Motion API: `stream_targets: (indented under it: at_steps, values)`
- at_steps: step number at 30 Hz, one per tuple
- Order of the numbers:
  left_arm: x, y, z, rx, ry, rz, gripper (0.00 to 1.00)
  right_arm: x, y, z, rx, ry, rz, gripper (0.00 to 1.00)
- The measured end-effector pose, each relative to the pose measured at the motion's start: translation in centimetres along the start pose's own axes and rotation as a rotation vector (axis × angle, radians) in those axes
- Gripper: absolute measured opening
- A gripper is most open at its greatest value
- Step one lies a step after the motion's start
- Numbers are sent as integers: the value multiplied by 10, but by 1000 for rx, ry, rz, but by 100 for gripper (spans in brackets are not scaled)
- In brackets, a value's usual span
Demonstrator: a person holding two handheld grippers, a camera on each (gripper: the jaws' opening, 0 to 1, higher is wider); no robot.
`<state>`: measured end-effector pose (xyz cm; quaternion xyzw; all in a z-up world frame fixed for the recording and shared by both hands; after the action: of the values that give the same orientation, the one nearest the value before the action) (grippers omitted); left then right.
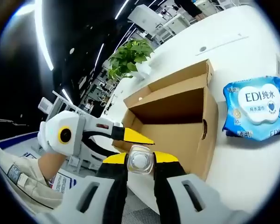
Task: Operate the shoe box by opening the lid, removing the specified soft item, and placing it in the target area until the item is outside and the box remains undamaged.
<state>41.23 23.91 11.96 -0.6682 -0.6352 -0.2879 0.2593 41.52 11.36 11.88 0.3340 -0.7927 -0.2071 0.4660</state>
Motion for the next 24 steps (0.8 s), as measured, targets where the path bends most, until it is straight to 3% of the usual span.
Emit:
stream_targets:
  at_steps: [12, 24]
  values:
    - [-3, 1, -4, -59, 32, -27, 19, -2, -3, -2, -109, 9, 24, 18]
    - [-3, 3, -7, -52, -12, -30, 20, 6, -2, -8, -42, 12, 30, 17]
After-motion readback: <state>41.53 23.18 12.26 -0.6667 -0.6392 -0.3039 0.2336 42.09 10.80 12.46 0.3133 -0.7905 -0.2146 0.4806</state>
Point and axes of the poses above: the point that each gripper's makers call its tool centre point, and the gripper's own axes: x roughly backward along the fingers, y roughly to its left, z roughly out of its underside, the point moved 8 cm from there along x, roughly backward along the fingers, and after that the axes turned 15 degrees about z, right-handed, at the moved point
